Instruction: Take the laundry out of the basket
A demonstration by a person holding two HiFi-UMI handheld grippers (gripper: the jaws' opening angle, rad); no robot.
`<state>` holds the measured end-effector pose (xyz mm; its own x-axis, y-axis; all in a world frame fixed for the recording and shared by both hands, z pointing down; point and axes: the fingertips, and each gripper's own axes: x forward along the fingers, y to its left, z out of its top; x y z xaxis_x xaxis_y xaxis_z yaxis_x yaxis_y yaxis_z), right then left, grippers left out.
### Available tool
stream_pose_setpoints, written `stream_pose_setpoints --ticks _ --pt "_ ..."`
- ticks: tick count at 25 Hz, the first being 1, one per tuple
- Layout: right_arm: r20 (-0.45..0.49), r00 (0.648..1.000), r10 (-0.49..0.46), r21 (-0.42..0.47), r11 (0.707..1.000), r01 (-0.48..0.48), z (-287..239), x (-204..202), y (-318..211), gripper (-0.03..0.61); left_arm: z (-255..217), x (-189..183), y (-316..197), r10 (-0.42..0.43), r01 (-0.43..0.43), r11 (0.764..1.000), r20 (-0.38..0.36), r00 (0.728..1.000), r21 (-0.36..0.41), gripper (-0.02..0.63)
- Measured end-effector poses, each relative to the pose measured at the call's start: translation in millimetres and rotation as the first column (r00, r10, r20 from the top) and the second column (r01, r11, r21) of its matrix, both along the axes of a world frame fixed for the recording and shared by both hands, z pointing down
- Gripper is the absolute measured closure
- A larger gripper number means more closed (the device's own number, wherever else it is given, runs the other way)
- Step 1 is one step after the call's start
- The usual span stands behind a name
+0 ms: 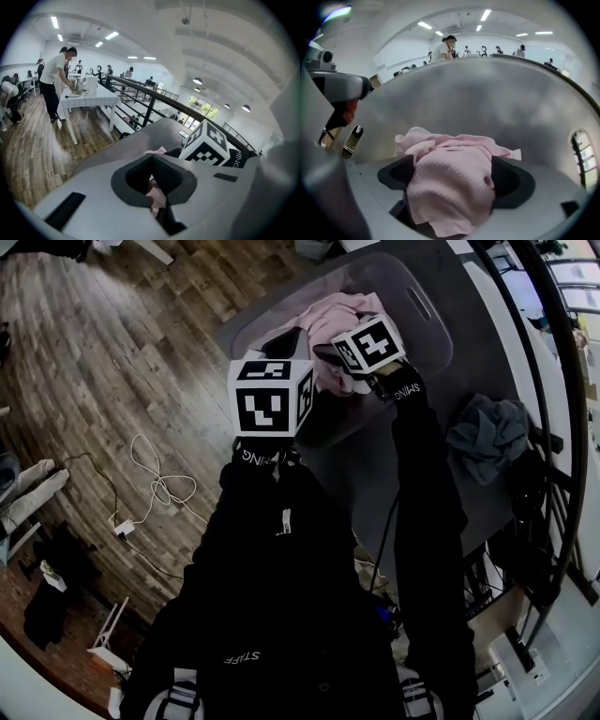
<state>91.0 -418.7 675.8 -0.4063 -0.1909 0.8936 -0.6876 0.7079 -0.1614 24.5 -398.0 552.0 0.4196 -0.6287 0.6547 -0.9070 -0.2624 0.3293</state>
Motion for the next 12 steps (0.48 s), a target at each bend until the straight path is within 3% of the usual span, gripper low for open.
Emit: stream_pose_setpoints --ticks 5,12 --pt "-0.049 0.998 -0.033 -0.082 0.996 0.029 43.8 1.4 -3.7 0.031 1.4 4.1 -0.8 0.004 -0.003 1.0 -0.007 1.0 0.012 0.612" --pt "-0.077 0.997 0.016 -0.129 0.991 -0.026 77.2 2.9 -10.2 0.023 -4.4 0.8 0.4 -0.001 0.002 0.999 -0.023 1.0 0.042 0.612"
